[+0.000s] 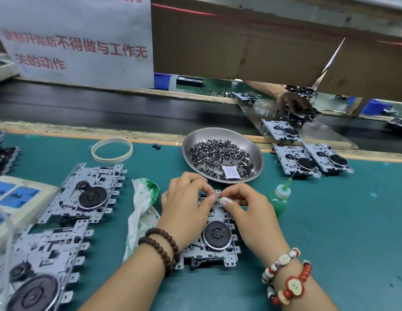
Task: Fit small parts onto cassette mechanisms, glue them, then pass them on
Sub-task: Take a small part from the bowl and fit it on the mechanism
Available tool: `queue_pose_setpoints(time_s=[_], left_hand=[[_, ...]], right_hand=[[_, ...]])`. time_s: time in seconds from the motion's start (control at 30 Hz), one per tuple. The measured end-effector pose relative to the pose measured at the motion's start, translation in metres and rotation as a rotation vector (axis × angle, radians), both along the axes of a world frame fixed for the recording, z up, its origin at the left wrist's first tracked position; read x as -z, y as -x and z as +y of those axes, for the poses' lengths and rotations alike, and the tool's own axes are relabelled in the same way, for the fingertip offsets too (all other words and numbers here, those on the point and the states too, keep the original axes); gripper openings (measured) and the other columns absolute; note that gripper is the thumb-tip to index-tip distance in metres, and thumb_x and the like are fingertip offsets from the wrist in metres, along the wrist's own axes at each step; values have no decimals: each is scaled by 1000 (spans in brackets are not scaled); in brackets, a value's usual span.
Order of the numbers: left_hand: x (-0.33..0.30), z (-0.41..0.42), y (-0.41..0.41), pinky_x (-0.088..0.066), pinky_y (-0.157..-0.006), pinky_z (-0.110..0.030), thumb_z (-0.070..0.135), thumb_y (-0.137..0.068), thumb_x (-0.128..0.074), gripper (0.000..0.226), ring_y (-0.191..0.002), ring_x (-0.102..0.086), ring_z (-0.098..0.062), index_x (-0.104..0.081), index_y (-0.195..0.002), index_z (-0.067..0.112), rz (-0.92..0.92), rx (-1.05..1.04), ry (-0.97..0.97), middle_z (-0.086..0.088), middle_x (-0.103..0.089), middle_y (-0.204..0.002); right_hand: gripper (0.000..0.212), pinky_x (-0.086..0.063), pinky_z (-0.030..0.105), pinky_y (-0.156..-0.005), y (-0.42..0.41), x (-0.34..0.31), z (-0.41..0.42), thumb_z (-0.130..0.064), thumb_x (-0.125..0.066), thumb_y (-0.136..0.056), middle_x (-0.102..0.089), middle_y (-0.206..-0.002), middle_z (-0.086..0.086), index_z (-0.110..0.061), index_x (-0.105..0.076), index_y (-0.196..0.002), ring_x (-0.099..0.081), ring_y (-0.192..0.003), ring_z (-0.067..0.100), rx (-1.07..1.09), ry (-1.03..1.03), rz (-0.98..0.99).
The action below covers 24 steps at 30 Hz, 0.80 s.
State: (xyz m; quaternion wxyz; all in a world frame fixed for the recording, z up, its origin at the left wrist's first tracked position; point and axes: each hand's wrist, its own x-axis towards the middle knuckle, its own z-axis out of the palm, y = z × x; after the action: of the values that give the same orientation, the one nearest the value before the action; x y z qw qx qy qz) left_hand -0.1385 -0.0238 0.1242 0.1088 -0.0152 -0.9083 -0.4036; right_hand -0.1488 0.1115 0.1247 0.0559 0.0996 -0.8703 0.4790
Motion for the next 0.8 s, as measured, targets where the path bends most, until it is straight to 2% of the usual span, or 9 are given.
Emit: queue_pose_setpoints(time_s=[0.2, 0.4, 0.6, 0.8], left_hand=[[0, 1, 0, -14, -78, -17, 29, -92, -52, 11, -95, -21, 5, -52, -84, 37, 15, -13, 22, 22, -40, -101], [2, 1, 1, -14, -78, -18, 29, -92, -51, 9, -99, -23, 4, -53, -87, 36, 0, -25, 54, 21, -42, -103], [1, 1, 1, -14, -81, -20, 31, -92, -51, 8, -109, -27, -1, -53, -87, 37, -17, -15, 80, 21, -43, -106], [1, 1, 0, -15, -84, -23, 32, -93, -49, 11, -99, -24, 3, -50, -84, 39, -6, -13, 87, 21, -44, -104]], right_hand=[[22, -37, 5, -64, 2, 1, -1, -18, -62, -87, -60, -93, -7, -33, -57, -71, -54, -72, 0, 26, -105, -35], [19, -40, 13, -65, 1, 1, -1, -18, -62, -87, -65, -89, -4, -29, -59, -72, -57, -72, 4, 39, -97, -57], [19, -39, 7, -59, 2, 1, -1, -17, -64, -86, -65, -83, -6, -26, -59, -70, -54, -64, 2, 50, -99, -41], [21, -39, 9, -59, 1, 0, -3, -16, -64, -86, -64, -81, -3, -27, -58, -69, -51, -59, 1, 57, -97, -28]])
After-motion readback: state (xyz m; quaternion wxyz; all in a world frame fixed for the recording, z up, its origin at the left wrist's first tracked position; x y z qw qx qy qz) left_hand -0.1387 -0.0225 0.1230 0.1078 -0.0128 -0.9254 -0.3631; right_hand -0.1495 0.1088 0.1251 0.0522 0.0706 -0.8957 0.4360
